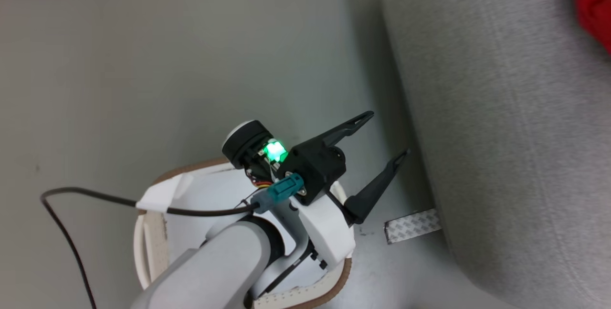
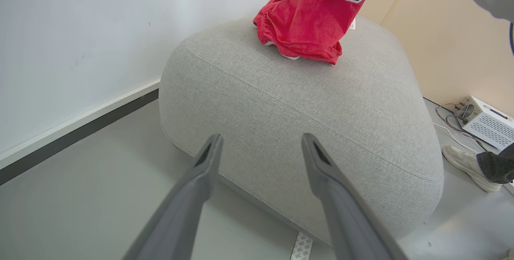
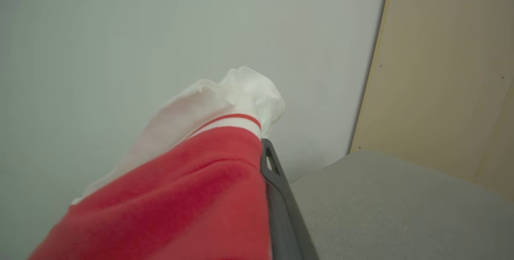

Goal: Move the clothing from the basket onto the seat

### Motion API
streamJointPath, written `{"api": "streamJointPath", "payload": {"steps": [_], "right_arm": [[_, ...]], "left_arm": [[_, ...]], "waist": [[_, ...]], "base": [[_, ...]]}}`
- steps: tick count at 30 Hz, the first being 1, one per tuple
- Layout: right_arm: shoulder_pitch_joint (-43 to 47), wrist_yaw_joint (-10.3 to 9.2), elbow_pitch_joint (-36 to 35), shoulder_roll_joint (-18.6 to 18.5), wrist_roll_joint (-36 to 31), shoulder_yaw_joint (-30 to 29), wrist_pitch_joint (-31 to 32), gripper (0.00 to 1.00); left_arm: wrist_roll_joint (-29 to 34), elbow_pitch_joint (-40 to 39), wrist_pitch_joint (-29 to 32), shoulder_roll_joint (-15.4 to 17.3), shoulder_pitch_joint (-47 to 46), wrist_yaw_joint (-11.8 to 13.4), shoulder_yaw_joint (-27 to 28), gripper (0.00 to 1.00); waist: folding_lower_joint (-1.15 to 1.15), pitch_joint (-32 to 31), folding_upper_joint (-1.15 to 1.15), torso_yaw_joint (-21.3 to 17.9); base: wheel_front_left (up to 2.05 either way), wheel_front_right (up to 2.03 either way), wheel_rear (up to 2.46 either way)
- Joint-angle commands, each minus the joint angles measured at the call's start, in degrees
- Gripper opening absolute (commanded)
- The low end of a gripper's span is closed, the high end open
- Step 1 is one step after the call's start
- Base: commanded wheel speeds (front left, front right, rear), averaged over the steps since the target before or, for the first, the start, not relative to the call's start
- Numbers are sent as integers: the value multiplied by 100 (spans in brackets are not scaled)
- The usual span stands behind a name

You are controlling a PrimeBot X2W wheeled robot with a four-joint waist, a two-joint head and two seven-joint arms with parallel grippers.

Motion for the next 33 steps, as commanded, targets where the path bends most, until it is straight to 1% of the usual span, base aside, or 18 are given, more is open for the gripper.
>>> {"api": "streamJointPath", "payload": {"steps": [1, 5, 7, 8, 9, 10, 11, 13, 17, 22, 26, 33], "right_arm": [[-57, -15, 117, 13, -214, -182, -21, 0], [121, -15, 712, 276, -1222, -1089, -189, 0], [238, -15, 967, 463, -1563, -1417, -303, 0], [286, -15, 1068, 547, -1707, -1538, -382, 2], [329, -15, 1144, 588, -1866, -1622, -450, 30], [372, -15, 1228, 650, -1977, -1697, -506, 51], [412, -15, 1338, 741, -2034, -1747, -535, 100], [533, -14, 1538, 905, -2087, -1593, -601, 100], [917, -15, 1517, 902, -2006, -1276, -663, 100], [1717, -15, 769, 972, -1730, -712, -663, 100], [2455, -15, 180, 1057, -1523, -154, -658, 100], [3705, -15, -834, 1228, -1064, 791, -660, 100]], "left_arm": [[97, -43, 4, 7, -71, -14, 7, 100], [110, -17, -42, 53, -58, 50, 43, 100], [114, 12, -78, 121, 7, 81, 68, 100], [100, 24, -85, 150, 48, 98, 82, 100], [72, 42, -96, 178, 92, 109, 104, 100], [34, 58, -115, 204, 147, 128, 131, 100], [-6, 82, -129, 228, 191, 157, 159, 100], [-42, 105, -215, 267, 277, 231, 235, 100], [-178, 156, -471, 250, 501, 376, 381, 100], [-385, 328, -833, 271, 837, 546, 590, 100], [-603, 484, -1168, 288, 1222, 683, 806, 100], [-919, 890, -1817, 323, 2003, 1026, 1235, 100]], "waist": [[-2, 290, 0, 271], [-2, 379, 0, 382], [-2, 361, 0, 381], [-2, 339, 0, 368], [-2, 301, 0, 343], [-2, 250, 0, 317], [-2, 186, 0, 291], [-2, 43, 0, 244], [-2, -328, 0, 212], [-2, -953, 0, 302], [-2, -1512, 0, 425], [-2, -2389, 0, 812]], "base": [[0, 0, 0], [0, 0, 0], [0, 0, 0], [0, 0, 0], [0, 0, 0], [0, 0, 0], [0, 0, 0], [0, 0, 0], [0, 0, 0], [0, 0, 0], [0, 0, 0], [0, 0, 0]]}}
